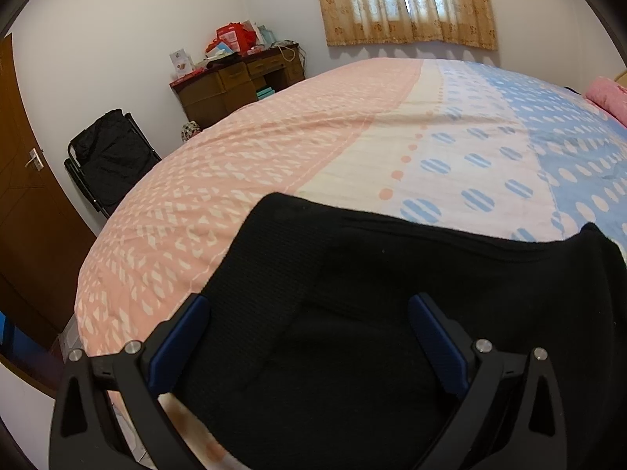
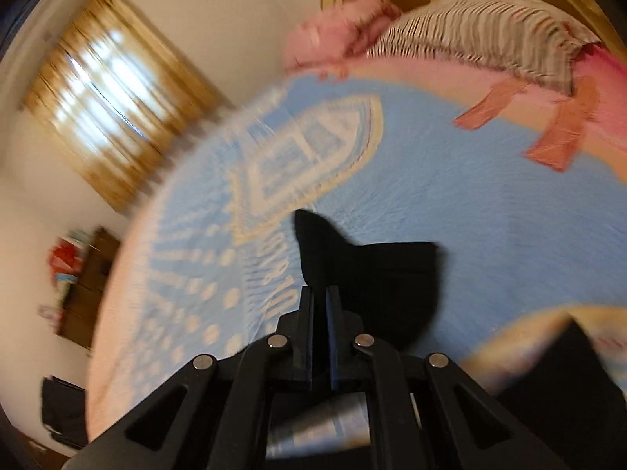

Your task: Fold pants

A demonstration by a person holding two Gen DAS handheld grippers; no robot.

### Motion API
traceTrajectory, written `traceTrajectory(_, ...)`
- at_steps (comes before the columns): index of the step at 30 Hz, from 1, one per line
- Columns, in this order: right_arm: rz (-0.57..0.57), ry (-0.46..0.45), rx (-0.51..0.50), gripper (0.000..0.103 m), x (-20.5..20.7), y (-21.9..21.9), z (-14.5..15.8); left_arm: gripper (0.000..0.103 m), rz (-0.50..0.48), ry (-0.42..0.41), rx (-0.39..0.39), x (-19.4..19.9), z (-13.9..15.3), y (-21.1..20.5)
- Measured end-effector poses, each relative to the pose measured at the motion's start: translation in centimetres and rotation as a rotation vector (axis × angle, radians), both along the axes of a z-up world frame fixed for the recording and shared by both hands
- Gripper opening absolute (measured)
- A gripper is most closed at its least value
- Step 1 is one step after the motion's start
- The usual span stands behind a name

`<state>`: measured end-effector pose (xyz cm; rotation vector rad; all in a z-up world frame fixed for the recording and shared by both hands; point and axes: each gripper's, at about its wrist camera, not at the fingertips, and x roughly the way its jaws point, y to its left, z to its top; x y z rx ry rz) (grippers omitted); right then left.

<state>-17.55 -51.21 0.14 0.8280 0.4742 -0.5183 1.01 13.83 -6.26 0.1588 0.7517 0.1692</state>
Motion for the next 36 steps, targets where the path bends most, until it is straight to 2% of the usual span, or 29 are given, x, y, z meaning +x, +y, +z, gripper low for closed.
traceTrajectory(3, -0.028, -0.116, 0.025, 0.005, -6.2, 1.0, -0.4, 0.103, -0.004, 0.009, -0.001, 0.1, 0.1, 0.0)
traceTrajectory(8, -0.134, -0.141, 0.099, 0.005, -12.8, 1.8, -3.9, 0.103, -0.005, 0.010, -0.001, 0.1, 0.1, -0.1)
traceTrajectory(14, -0.178, -0.179, 0.148, 0.005, -15.8, 2.9, -6.6, 0.103, -0.004, 0.023, -0.002, 0.1, 0.1, -0.1)
traceTrajectory(20, -0.265, -0.161, 0.089, 0.006, -17.7, 3.8, -5.2, 0.103, -0.036, 0.024, 0.004, 0.2, 0.3, 0.0)
traceTrajectory(22, -0.245, -0.168, 0.069, 0.011, -17.9, 4.8, -4.3, 0.103, -0.053, 0.030, 0.000, 0.1, 0.6, 0.1)
traceTrajectory(23, -0.223, -0.164, 0.061, 0.020, -17.7, 5.6, -3.8, 0.103, -0.065, 0.031, -0.004, 0.0, 0.7, 0.0)
traceTrajectory(24, -0.215, -0.154, 0.044, 0.035, -17.5, 6.4, -3.4, 0.103, -0.083, 0.032, -0.009, -0.3, 0.9, -0.1)
traceTrajectory(25, -0.208, -0.138, 0.013, 0.045, -17.1, 7.6, -3.0, 0.103, -0.099, 0.031, -0.014, -0.7, 1.1, -0.3)
traceTrajectory(26, -0.197, -0.126, -0.015, 0.061, -16.7, 8.7, -2.7, 0.103, -0.115, 0.027, -0.020, -1.1, 1.4, -0.5)
traceTrajectory(30, -0.066, -0.088, -0.075, 0.063, -13.2, 12.7, -2.5, 0.103, -0.216, -0.021, -0.054, -3.1, 3.3, -2.5)
traceTrajectory(32, -0.014, 0.002, -0.131, 0.062, -10.7, 14.5, -2.8, 0.103, -0.278, -0.055, -0.054, -4.1, 4.4, -4.2)
traceTrajectory(33, -0.014, 0.017, -0.144, 0.061, -10.1, 15.1, -3.1, 0.103, -0.300, -0.061, -0.052, -4.4, 4.8, -5.1)
traceTrajectory(36, -0.026, 0.031, -0.075, 0.061, -9.1, 15.3, -4.5, 0.103, -0.351, -0.056, -0.068, -5.0, 5.4, -6.8)
